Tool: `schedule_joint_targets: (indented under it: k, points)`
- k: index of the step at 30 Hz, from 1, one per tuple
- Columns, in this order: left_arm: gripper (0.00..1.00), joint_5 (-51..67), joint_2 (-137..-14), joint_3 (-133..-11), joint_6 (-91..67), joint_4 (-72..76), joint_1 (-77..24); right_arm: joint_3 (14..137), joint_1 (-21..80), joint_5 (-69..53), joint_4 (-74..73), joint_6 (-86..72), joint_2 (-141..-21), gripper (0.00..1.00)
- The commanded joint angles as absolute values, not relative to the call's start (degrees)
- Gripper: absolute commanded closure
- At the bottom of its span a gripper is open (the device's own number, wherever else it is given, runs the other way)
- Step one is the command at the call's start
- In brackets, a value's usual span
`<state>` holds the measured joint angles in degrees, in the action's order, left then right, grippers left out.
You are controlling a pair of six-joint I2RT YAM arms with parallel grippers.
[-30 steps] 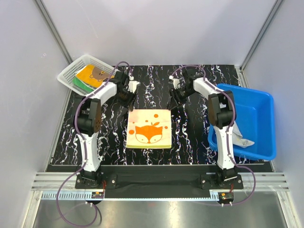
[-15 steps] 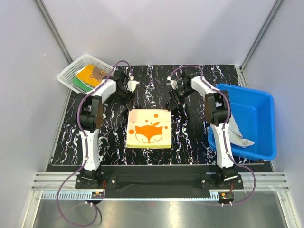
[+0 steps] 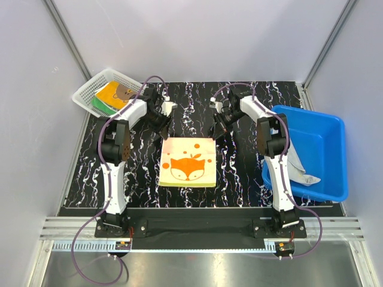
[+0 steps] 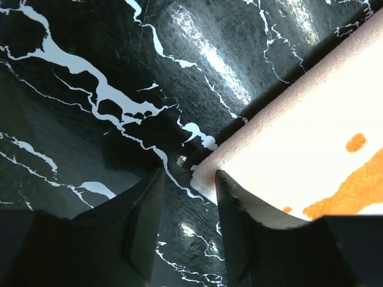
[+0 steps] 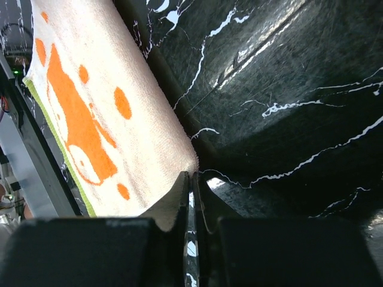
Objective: Fold and stack the towels
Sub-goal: Fold the towel
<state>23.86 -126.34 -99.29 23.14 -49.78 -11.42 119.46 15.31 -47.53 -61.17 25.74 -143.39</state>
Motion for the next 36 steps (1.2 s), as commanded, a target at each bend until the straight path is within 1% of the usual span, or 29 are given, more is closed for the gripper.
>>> schedule_joint_targets:
  k: [1, 2, 3, 5, 6, 7, 12, 17, 23, 30, 35, 36]
  points:
    - [0.58, 27.42, -127.97, -100.98, 24.96, -50.71, -11.07, 122.08, 15.12, -47.46, -61.52, 26.37, -143.53, 0.92]
    - [0.63, 27.86, -128.32, -102.03, 25.05, -51.58, -11.07, 122.08, 15.03, -47.2, -61.35, 26.54, -143.44, 0.98]
    - [0.75, 28.3, -128.76, -102.48, 25.05, -52.03, -11.07, 122.17, 15.03, -46.68, -61.09, 26.37, -143.26, 1.0]
    - [0.9, 29.17, -129.81, -103.53, 25.14, -53.08, -10.99, 121.64, 15.03, -45.18, -59.94, 26.19, -142.91, 1.0]
    - [0.92, 29.79, -130.08, -104.49, 24.79, -53.17, -10.99, 121.47, 15.03, -44.57, -59.85, 26.19, -142.48, 1.0]
    - [1.0, 30.23, -130.25, -104.68, 24.7, -53.26, -11.07, 121.46, 15.03, -42.99, -59.59, 26.28, -142.3, 1.0]
    - [1.0, 30.32, -129.03, -107.14, 23.12, -53.26, -11.42, 120.94, 14.68, -39.38, -56.61, 26.28, -138.71, 1.0]
    - [1.0, 29.09, -122.0, -103.27, 21.8, -47.29, -11.87, 116.29, 14.77, -37.53, -49.84, 26.46, -132.72, 1.0]
    - [1.0, 26.46, -118.74, -103.45, 22.24, -48.86, -12.74, 111.1, 14.77, -37.18, -45.36, 27.51, -126.04, 1.0]
    - [1.0, 24.62, -112.95, -98.89, 22.5, -48.34, -13.97, 106.53, 15.03, -36.83, -43.77, 26.89, -120.69, 1.0]
    - [1.0, 22.06, -108.73, -95.19, 21.71, -47.2, -15.73, 97.49, 16.43, -34.19, -38.95, 26.37, -113.49, 1.0]
    - [1.0, 21.8, -107.5, -94.66, 21.53, -47.2, -15.99, 93.99, 16.78, -33.06, -37.89, 25.93, -112.07, 1.0]
